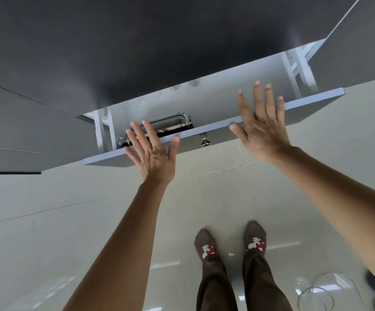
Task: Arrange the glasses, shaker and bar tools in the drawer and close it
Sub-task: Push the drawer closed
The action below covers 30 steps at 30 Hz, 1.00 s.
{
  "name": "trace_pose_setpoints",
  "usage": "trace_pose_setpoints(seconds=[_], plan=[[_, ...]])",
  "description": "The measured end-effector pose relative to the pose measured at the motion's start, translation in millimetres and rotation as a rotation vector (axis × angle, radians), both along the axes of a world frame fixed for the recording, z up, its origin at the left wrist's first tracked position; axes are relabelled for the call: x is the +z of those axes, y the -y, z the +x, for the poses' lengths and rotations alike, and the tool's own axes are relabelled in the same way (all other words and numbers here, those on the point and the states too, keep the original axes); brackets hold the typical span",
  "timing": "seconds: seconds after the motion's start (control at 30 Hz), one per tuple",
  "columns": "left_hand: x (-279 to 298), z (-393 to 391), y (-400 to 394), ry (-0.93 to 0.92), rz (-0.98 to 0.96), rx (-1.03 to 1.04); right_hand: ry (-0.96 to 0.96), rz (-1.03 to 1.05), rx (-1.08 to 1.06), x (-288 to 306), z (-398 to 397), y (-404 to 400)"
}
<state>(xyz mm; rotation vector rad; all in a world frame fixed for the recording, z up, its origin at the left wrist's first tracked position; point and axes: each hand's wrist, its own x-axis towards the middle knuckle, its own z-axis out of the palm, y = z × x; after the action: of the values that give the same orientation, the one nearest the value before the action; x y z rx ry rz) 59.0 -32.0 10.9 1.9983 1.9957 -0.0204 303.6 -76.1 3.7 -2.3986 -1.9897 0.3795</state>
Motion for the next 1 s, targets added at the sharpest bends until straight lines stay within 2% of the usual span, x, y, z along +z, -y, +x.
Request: trace_pose_setpoints(seconds=[0.13,0.23,0.37,0.47,0.6,0.73,0.9,1.0], plan=[[-2.5,10.3,-23.9,0.069,0.028,0.144,-0.019,0.043,-0.091,-3.0,-2.6,-25.4],[-2.9,20.3,-38.3,0.135,0.024,0.279,-0.089,0.105,-0.257,-4.7,-8.7,-38.9],[3.4,39.7,-57.1,0.264,-0.036,0.563,-0.277,0.175,-0.597,-2.5,-22.7,-55.6],[8.5,48.2,-75.0,0.429,-0.16,0.75,-0.458,0.195,-0.786,2.5,-28.9,-76.5],[1.6,45.6,-95.5,0.558,-0.208,0.664,-0.571,0.053,-0.864,7.2,-24.7,-101.0],[0.7,42.8,-103.5,0.493,-0.253,0.629,-0.55,-0.062,-0.839,5.2,-15.5,-104.1],[9.2,37.7,-99.5,0.509,-0.257,0.593,-0.503,-0.162,-0.748,11.1,-2.7,-98.9],[18.4,29.3,-92.8,0.462,-0.248,0.508,-0.463,-0.222,-0.67,16.8,7.5,-91.0]])
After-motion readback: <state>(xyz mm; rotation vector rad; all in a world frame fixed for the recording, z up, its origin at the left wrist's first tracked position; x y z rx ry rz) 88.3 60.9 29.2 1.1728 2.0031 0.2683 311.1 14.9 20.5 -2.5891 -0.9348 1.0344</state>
